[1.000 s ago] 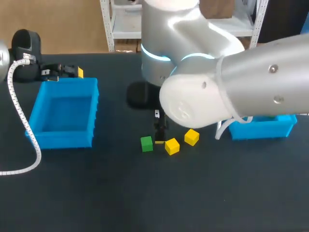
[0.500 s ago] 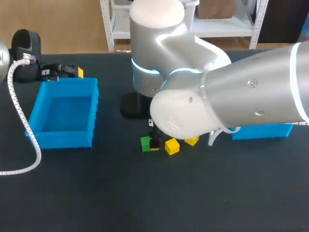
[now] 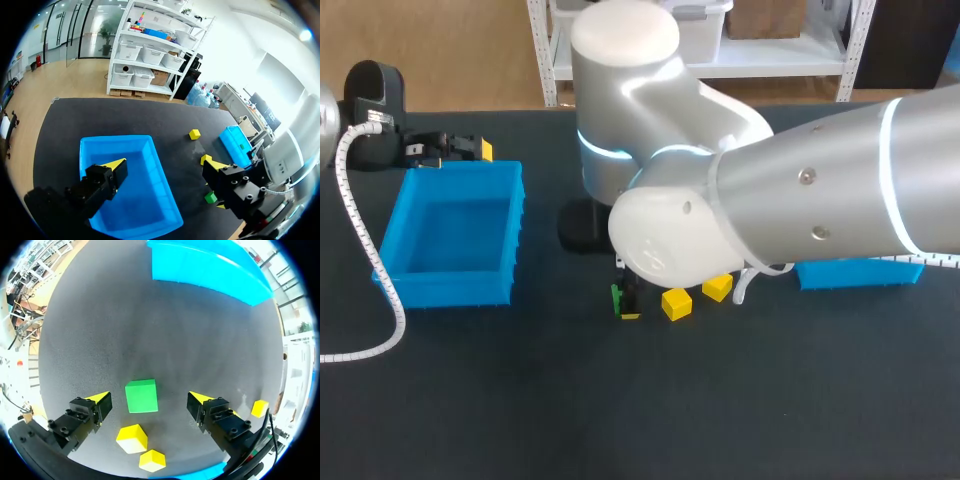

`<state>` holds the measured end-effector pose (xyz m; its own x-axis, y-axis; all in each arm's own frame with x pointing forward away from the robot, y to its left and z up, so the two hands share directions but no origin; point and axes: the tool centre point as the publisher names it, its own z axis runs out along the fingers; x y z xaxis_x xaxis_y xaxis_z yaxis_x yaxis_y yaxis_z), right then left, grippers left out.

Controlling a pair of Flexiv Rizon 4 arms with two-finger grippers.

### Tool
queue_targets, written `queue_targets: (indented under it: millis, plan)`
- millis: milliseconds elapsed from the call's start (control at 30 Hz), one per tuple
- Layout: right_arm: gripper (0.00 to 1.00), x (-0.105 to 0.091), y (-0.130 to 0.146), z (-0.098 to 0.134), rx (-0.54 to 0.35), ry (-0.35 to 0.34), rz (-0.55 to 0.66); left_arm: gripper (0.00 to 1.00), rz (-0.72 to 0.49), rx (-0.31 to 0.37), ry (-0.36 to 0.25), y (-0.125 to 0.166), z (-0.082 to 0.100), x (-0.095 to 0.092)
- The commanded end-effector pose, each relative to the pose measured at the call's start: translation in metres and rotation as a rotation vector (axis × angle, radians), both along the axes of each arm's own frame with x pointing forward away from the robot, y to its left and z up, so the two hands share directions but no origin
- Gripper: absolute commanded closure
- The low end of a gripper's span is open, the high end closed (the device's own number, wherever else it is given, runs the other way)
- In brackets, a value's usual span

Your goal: Put the green cubes in the right bin and the yellow cubes in the left bin.

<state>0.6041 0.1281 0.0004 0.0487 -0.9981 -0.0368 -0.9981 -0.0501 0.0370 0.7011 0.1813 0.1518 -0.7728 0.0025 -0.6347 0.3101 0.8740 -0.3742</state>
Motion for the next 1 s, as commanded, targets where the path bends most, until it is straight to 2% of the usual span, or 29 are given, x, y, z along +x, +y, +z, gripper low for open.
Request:
queue_targets:
  millis: [33, 67, 100, 133, 200, 333, 400, 633, 833, 1000]
  plan:
    - [0.11, -0.003, -0.002, -0.004, 0.002, -0.007, -0.013, 0.00, -0.004, -0.007, -0.005, 0.002, -0.001, 0.000]
    - [0.28, -0.004, -0.002, -0.005, -0.002, -0.013, -0.014, 0.00, -0.004, -0.007, -0.005, 0.002, -0.001, 0.000]
    - [0.50, -0.004, -0.002, -0.006, -0.002, -0.014, -0.018, 0.00, -0.004, -0.007, -0.005, 0.002, -0.001, 0.000]
    - [0.60, -0.004, -0.002, -0.007, -0.002, -0.015, -0.020, 0.00, -0.004, -0.007, -0.005, 0.002, -0.001, 0.000]
    - [0.76, -0.005, -0.003, -0.007, -0.003, -0.021, -0.026, 0.00, -0.004, -0.007, -0.005, 0.002, -0.001, 0.000]
    - [0.96, -0.005, -0.004, -0.010, -0.005, -0.027, -0.032, 0.00, -0.004, -0.007, -0.005, 0.002, -0.001, 0.000]
    - [1.00, -0.005, -0.004, -0.010, -0.006, -0.030, -0.032, 0.00, -0.004, -0.007, -0.005, 0.002, -0.001, 0.000]
    - [1.00, 0.000, -0.005, -0.006, -0.006, -0.040, -0.058, 0.00, -0.004, -0.007, -0.005, 0.002, -0.001, 0.000]
    - [1.00, 0.022, -0.011, 0.017, 0.013, -0.084, -0.119, 0.00, -0.004, -0.007, -0.005, 0.002, -0.001, 0.000]
    - [1.00, 0.049, -0.025, 0.043, 0.032, -0.136, -0.195, 0.00, -0.004, -0.007, -0.005, 0.002, -0.001, 0.000]
